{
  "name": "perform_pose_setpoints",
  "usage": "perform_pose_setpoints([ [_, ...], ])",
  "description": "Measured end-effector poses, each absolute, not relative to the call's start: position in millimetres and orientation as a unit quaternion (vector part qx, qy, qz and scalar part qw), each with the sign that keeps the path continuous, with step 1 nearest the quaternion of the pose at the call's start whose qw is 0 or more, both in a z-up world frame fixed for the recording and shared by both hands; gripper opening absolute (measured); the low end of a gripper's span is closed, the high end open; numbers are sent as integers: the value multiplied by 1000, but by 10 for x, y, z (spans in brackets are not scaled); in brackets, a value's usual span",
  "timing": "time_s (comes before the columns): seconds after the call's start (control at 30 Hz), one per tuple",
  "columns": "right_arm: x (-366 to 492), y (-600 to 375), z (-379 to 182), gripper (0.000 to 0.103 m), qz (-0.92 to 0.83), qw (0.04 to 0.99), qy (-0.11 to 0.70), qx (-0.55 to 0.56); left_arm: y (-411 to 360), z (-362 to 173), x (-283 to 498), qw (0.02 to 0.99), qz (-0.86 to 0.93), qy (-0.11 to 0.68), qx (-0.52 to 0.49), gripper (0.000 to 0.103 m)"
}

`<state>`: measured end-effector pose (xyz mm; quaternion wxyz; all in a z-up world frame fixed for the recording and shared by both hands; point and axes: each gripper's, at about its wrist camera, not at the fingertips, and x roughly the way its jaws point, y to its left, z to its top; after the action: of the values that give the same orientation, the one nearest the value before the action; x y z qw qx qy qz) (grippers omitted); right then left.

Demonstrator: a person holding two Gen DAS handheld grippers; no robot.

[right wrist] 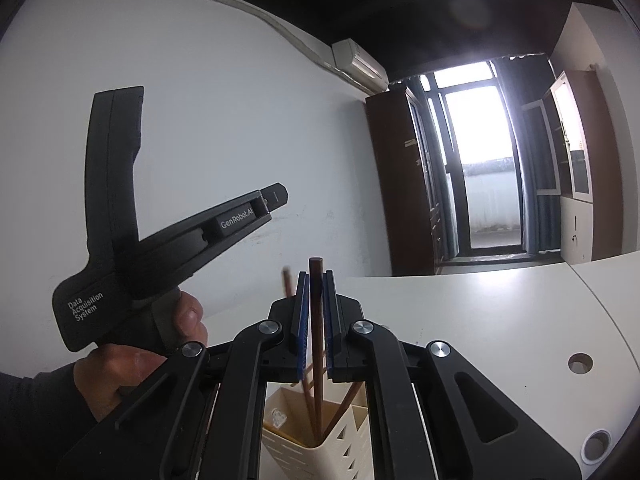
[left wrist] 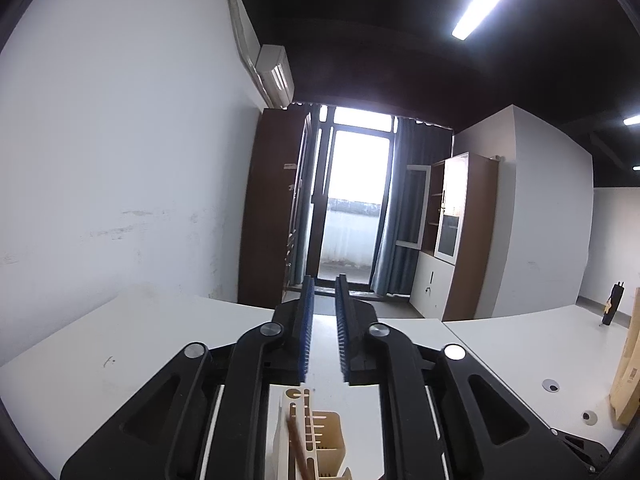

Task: Organize utensils
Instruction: 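Lower the chopsticks into the holder slots and open both tools, then grasp a light chopstick with the right tool while the left tool grasps a brown one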

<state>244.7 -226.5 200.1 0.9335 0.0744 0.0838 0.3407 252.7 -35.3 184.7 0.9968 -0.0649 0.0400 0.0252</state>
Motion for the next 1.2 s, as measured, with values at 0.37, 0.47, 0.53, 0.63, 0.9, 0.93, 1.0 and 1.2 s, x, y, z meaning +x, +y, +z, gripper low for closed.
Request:
perform_pose_setpoints([
  [0.37, 1870, -2863, 2296, 88, 232, 965, 67, 99, -56, 2253, 1649, 996, 15, 43, -80, 94],
  [0.47, 1717, -3010, 2264, 92, 204, 970, 99, 91, 56, 2133, 1459, 992, -10, 88, -87, 97],
  [0.53, 1621, -3082, 2177, 93, 187, 971, 124, 78, 129, 1973, 1392, 987, -18, 129, -90, 97],
  [0.63, 1491, -3165, 1931, 93, 160, 971, 167, 60, 230, 1611, 1347, 976, -22, 198, -88, 97],
  [0.9, 1589, -3438, 865, 93, 92, 943, 312, 68, 253, 43, 1630, 911, -47, 403, -71, 95],
  [0.93, 1634, -3445, 730, 93, 86, 937, 332, 69, 253, -159, 1609, 902, -48, 422, -74, 93],
  [1.0, 1686, -3444, 479, 89, 78, 925, 366, 65, 263, -472, 1680, 882, -64, 459, -90, 74],
  [1.2, 1650, -3461, -11, 35, 62, 902, 425, 36, 231, -824, 1822, 860, -76, 495, -97, 62],
])
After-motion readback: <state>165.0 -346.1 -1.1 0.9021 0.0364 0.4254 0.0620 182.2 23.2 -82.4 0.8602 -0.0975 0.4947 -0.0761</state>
